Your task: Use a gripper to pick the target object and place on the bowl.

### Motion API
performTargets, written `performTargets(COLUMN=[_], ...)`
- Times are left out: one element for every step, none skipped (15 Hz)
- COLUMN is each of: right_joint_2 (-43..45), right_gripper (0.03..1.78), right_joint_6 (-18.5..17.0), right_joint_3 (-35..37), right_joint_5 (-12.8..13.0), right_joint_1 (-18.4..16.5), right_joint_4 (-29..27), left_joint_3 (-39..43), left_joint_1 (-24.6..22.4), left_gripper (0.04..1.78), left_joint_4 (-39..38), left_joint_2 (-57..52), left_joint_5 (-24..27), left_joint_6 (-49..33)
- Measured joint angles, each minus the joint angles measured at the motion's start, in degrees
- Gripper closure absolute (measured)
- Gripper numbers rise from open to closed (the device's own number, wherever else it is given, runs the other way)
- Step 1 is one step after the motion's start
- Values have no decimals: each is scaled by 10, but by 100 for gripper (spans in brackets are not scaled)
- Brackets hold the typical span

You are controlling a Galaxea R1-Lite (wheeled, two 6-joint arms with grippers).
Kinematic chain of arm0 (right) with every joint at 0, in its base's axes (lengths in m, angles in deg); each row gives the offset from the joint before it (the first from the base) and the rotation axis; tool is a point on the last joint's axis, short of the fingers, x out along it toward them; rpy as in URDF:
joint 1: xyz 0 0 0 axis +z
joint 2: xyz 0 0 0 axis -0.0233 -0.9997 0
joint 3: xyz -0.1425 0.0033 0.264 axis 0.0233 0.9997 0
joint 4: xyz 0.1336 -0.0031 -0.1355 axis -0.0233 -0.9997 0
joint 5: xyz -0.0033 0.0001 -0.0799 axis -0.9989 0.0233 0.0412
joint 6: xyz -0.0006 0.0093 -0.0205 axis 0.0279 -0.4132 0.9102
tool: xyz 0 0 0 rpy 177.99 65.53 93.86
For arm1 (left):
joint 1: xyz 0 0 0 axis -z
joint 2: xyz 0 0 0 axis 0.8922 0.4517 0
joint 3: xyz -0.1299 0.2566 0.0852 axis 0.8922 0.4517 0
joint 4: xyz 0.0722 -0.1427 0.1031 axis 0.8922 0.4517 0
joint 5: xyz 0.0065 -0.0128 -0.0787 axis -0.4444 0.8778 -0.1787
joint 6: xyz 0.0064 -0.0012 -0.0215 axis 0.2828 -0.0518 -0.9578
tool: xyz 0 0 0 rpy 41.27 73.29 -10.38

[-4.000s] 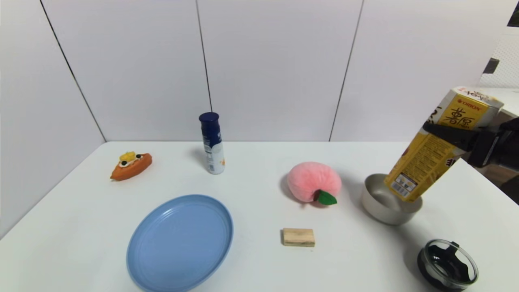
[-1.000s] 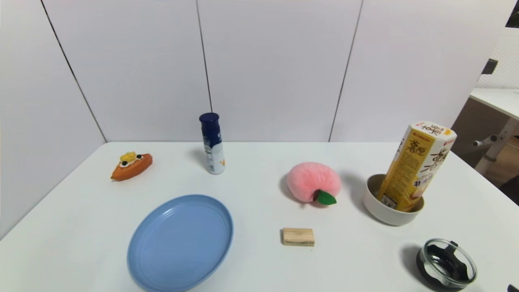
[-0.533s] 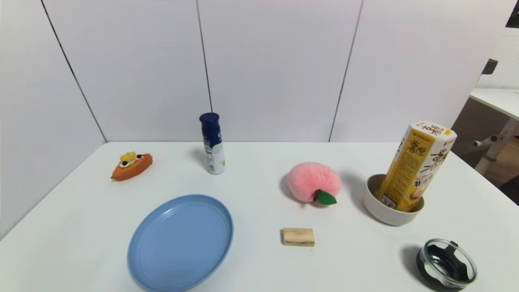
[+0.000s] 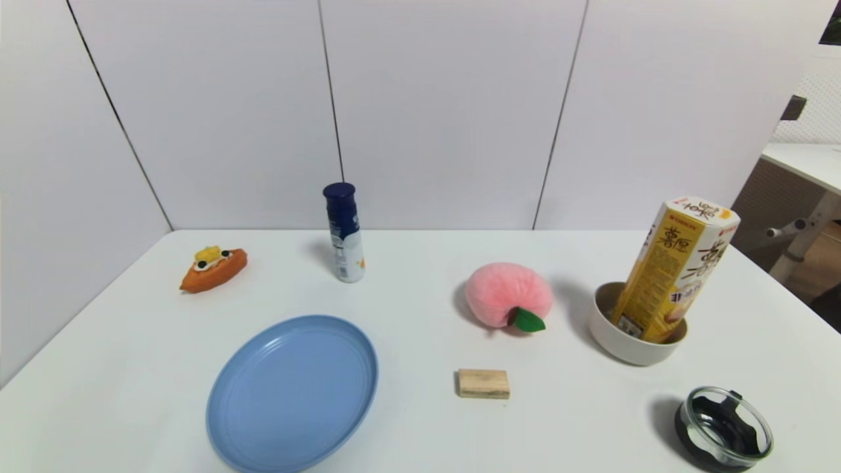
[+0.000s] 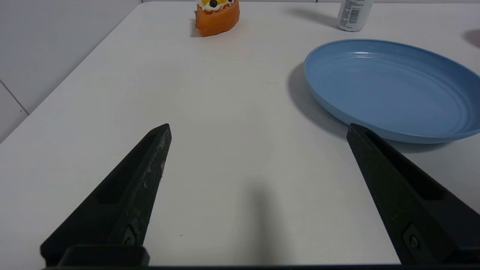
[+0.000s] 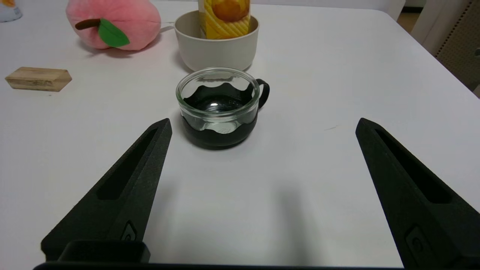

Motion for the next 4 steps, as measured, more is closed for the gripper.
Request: performTargets(right_joint_2=[0,0,0,0], right_gripper=[12,12,12,12], right_joint_6=[-1,-1,-1,-2], right_joint_3=[0,0,0,0], right_joint_5=[0,-1,-1,0], right_joint_1=[0,0,0,0], right_joint_4=[3,4,4,4], left_joint_3=[0,0,0,0], left_joint_1=[0,0,0,0], left_gripper=[13,13,13,13], left_joint_4=[0,0,0,0], left_joint_2=[0,0,0,0], left_joint_5=[0,0,0,0], left_joint_6=[0,0,0,0])
